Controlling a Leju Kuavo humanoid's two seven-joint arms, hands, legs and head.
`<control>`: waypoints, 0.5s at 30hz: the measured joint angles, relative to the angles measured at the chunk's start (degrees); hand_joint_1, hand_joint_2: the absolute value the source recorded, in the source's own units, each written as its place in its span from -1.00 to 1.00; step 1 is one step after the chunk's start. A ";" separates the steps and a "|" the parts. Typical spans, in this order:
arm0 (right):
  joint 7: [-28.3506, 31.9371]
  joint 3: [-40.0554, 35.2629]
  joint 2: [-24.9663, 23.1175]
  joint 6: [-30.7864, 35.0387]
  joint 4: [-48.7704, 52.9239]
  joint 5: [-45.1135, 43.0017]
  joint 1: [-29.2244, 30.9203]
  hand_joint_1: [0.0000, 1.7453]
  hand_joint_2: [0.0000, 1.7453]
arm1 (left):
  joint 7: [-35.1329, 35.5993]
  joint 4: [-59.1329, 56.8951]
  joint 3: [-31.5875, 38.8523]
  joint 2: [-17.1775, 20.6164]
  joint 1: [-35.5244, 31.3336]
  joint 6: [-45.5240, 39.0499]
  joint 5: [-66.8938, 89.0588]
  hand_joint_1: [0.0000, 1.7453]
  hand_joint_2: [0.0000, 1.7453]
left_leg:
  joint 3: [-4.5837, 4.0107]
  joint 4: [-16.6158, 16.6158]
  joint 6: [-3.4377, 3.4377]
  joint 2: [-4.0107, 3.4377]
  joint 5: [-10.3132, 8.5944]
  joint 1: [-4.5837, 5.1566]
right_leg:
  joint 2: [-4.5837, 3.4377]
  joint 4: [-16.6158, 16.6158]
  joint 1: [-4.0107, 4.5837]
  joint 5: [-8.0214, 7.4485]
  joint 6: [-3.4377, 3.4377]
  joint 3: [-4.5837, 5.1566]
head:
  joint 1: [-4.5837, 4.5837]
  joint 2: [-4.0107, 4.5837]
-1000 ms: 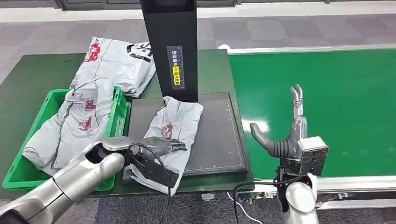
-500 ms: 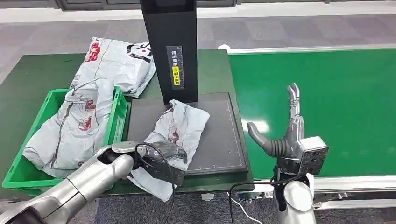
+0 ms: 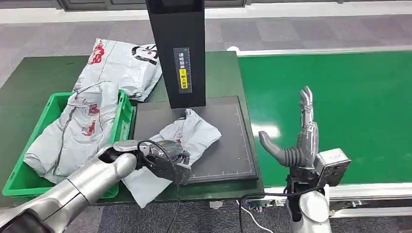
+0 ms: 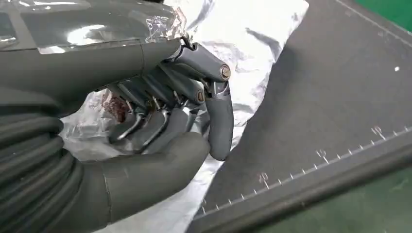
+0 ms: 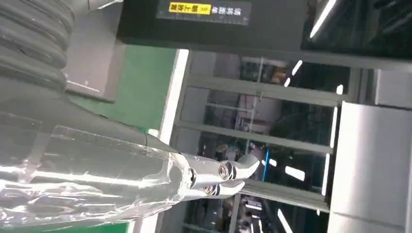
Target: Moved the parcel from conveyor to table for the left to box.
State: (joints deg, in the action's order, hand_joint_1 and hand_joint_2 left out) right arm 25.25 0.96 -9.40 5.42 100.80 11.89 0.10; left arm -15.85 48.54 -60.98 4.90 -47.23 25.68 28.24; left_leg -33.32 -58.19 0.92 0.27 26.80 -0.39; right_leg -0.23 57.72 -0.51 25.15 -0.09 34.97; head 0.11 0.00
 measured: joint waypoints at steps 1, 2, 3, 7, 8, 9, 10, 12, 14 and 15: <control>0.11 0.19 0.00 -0.13 0.02 -0.04 -0.01 -1.00 1.00 | 0.21 0.11 0.11 0.13 -0.08 -0.24 -0.09 1.00 1.00 | 0.00 0.00 0.00 0.00 0.00 0.00 | 0.00 0.00 0.00 0.00 0.00 0.00 | 0.00 0.00; 0.17 0.54 -0.04 -0.28 0.04 -0.04 -0.03 -1.00 1.00 | 0.48 0.18 0.28 0.20 -0.15 -0.55 -0.15 1.00 1.00 | 0.00 0.00 0.00 0.00 0.00 0.00 | 0.00 0.00 -0.01 0.00 0.00 0.00 | 0.00 0.00; 0.15 0.77 -0.07 -0.39 0.11 -0.02 -0.04 -1.00 1.00 | 0.77 0.28 0.48 0.33 -0.25 -0.79 -0.33 1.00 1.00 | 0.00 0.00 0.00 0.00 0.00 0.00 | 0.00 0.00 0.00 0.00 0.00 0.00 | 0.00 0.00; 0.22 1.42 -0.09 -0.63 0.17 -0.04 -0.14 -1.00 1.00 | 1.75 1.07 1.90 1.38 -1.18 -2.47 -1.18 1.00 1.00 | 0.00 0.00 0.01 0.00 -0.01 0.00 | 0.00 0.00 0.01 0.00 0.00 0.00 | 0.00 0.00; 0.22 1.60 -0.09 -0.63 0.17 -0.04 -0.14 -1.00 1.00 | 1.77 1.22 2.23 1.57 -1.39 -2.53 -1.22 1.00 1.00 | 0.00 0.00 0.01 0.00 -0.01 0.00 | 0.00 0.00 0.01 0.00 0.00 0.00 | 0.00 0.00; 0.22 1.71 -0.07 -0.63 0.17 -0.04 -0.14 -1.00 1.00 | 1.92 1.33 2.51 1.73 -1.46 -2.73 -1.33 1.00 1.00 | 0.00 0.00 0.01 0.00 -0.01 0.00 | 0.00 0.00 0.01 0.00 0.00 0.00 | 0.00 0.00; 0.28 1.81 -0.07 -0.63 0.17 -0.07 -0.17 -1.00 1.00 | 2.27 1.66 2.71 2.01 -1.49 -3.40 -1.53 1.00 1.00 | 0.00 0.00 0.02 -0.01 -0.01 0.00 | 0.00 0.00 0.02 0.00 0.00 0.00 | 0.00 0.00; 0.59 1.95 -0.07 -0.59 0.20 -0.44 -0.34 -1.00 1.00 | 3.68 2.83 3.71 2.99 -1.63 -5.48 -2.49 1.00 1.00 | 0.00 0.00 0.02 -0.01 -0.02 -0.01 | -0.01 0.02 0.03 -0.01 0.01 0.01 | 0.00 0.00; 0.85 2.19 -0.07 -0.39 0.53 -0.74 -0.95 -1.00 1.00 | 5.36 5.58 6.61 4.64 -1.81 -6.95 -3.56 1.00 1.00 | -0.01 0.00 0.02 -0.02 -0.02 -0.01 | -0.01 0.03 0.04 0.00 0.01 0.02 | 0.00 0.00; 0.98 2.38 -0.07 -0.28 0.68 -0.85 -1.18 -1.00 1.00 | 6.03 7.04 8.64 5.25 -2.23 -6.82 -3.89 1.00 1.00 | -0.01 0.00 0.03 -0.01 -0.02 -0.01 | -0.01 0.03 0.03 0.00 0.01 0.02 | 0.00 0.00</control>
State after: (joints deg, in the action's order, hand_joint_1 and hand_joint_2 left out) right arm 26.23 3.34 -9.46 5.14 101.48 11.04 -1.08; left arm -9.81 55.59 -52.34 10.14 -49.47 18.86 24.35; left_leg -33.33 -58.19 0.94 0.26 26.78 -0.40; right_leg -0.25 57.75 -0.48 25.15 -0.08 34.99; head 0.11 0.00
